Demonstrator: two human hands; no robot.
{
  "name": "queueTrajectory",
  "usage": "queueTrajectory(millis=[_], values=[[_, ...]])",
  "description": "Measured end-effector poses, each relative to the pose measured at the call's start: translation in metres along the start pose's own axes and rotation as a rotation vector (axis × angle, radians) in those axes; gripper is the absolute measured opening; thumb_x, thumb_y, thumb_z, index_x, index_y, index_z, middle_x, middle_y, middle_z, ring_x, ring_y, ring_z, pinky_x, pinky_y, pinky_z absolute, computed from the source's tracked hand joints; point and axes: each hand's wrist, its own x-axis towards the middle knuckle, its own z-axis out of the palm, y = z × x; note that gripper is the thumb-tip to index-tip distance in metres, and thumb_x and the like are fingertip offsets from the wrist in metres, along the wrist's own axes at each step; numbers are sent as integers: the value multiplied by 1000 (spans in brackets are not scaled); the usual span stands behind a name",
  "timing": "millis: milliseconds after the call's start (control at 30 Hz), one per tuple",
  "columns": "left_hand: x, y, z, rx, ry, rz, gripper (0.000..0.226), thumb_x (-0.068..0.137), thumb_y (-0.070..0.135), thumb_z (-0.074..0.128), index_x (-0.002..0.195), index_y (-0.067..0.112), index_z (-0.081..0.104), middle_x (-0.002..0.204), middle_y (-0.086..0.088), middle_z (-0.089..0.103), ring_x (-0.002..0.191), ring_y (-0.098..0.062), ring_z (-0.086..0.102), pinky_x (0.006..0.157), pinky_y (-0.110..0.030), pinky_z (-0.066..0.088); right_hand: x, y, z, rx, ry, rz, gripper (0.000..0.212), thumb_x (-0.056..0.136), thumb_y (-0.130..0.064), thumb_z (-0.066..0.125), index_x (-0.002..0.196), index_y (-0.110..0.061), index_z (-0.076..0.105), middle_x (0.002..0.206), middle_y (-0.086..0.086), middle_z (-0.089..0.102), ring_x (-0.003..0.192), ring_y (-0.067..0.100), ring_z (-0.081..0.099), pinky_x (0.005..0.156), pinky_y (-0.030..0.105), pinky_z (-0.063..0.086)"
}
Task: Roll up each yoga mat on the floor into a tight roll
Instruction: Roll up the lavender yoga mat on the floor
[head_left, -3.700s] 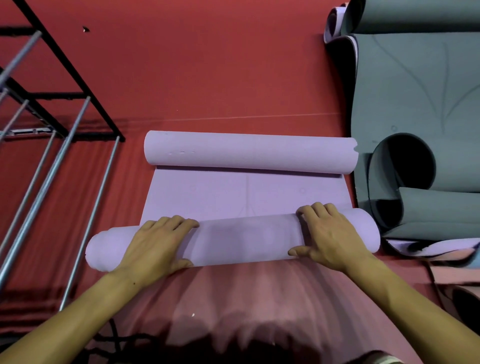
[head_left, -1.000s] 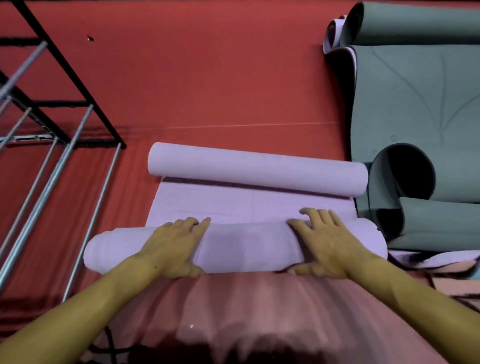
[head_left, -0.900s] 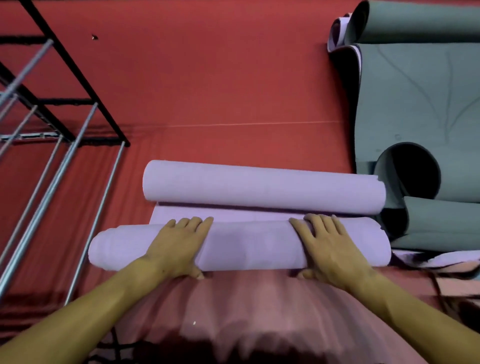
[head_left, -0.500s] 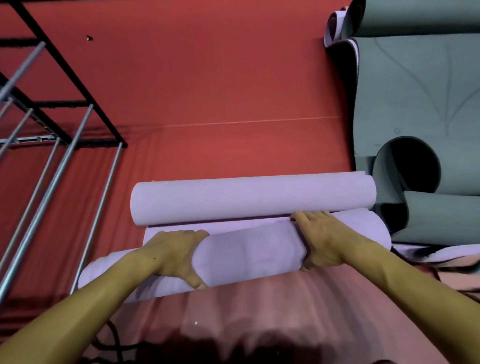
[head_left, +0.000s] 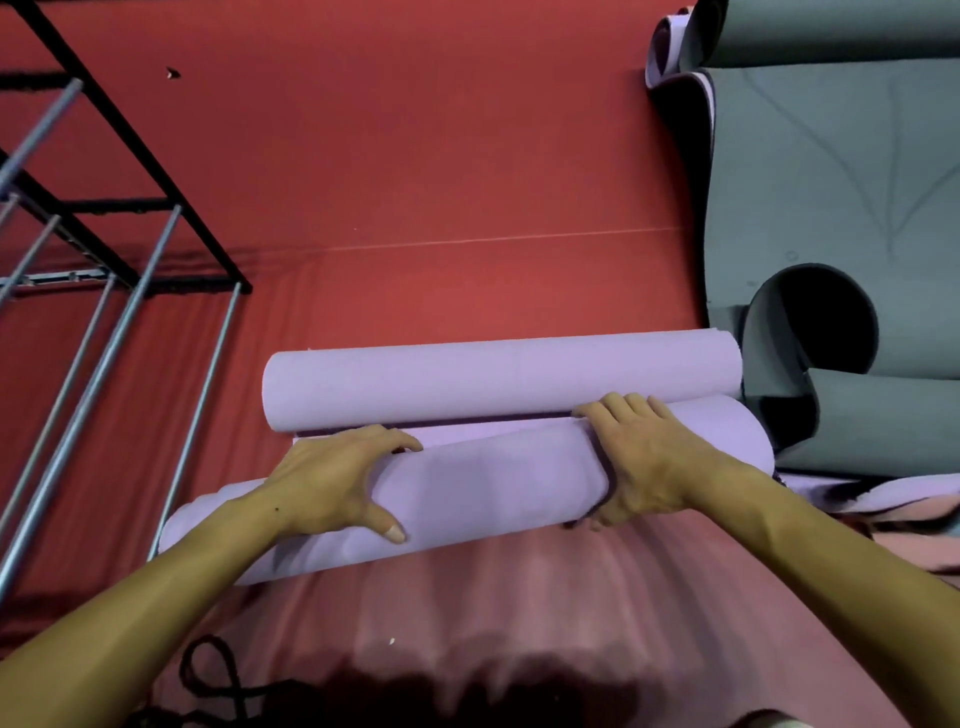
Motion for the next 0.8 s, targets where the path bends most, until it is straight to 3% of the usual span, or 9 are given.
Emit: queueTrajectory(millis=[167, 367, 500, 600, 700, 800], values=[[13, -12, -6, -62, -74, -10, 85, 56, 80, 81, 131, 56, 48, 127, 40, 54, 118, 9, 52, 95, -37, 50, 4, -4, 2, -28, 21, 23, 114, 50, -86, 71, 144, -32, 34, 134, -6, 47, 122, 23, 46, 108, 50, 38], [20, -23, -17, -90, -205, -15, 77, 60, 61, 90, 127, 55, 52, 125, 36, 58, 117, 7, 54, 100, -39, 50, -5, -15, 16, 14, 8, 38, 113, 57, -83, 71, 149, -32, 31, 139, -4, 46, 125, 25, 45, 110, 51, 36], [10, -12, -15, 105, -96, 31, 81, 74, 65, 79, 143, 57, 38, 130, 31, 45, 123, 1, 47, 90, -41, 51, -4, -14, 15, 48, 18, 51, 114, 56, -82, 71, 152, -34, 32, 145, -5, 44, 129, 25, 43, 117, 51, 30], [0, -1, -8, 138, -48, 36, 79, 78, 60, 74, 146, 57, 34, 130, 31, 43, 125, 0, 47, 86, -38, 51, -4, -12, 17, -4, 76, 45, 116, 54, -85, 70, 152, -33, 38, 139, 0, 40, 121, 26, 39, 114, 44, 34], [-3, 13, -5, 189, -21, 2, 81, 77, 78, 59, 149, 52, 35, 130, 26, 46, 124, -5, 51, 86, -36, 49, -5, -13, 16, -27, 101, 33, 114, 55, -85, 69, 152, -33, 39, 133, 0, 43, 114, 25, 41, 107, 43, 42], [-3, 22, -2, 283, 1, -13, 103, 65, 100, 46, 151, 45, 34, 129, 19, 48, 118, -12, 55, 85, -37, 46, -1, -12, 9, 6, 72, 56, 114, 59, -83, 71, 153, -29, 36, 136, -2, 48, 121, 25, 45, 110, 43, 39]])
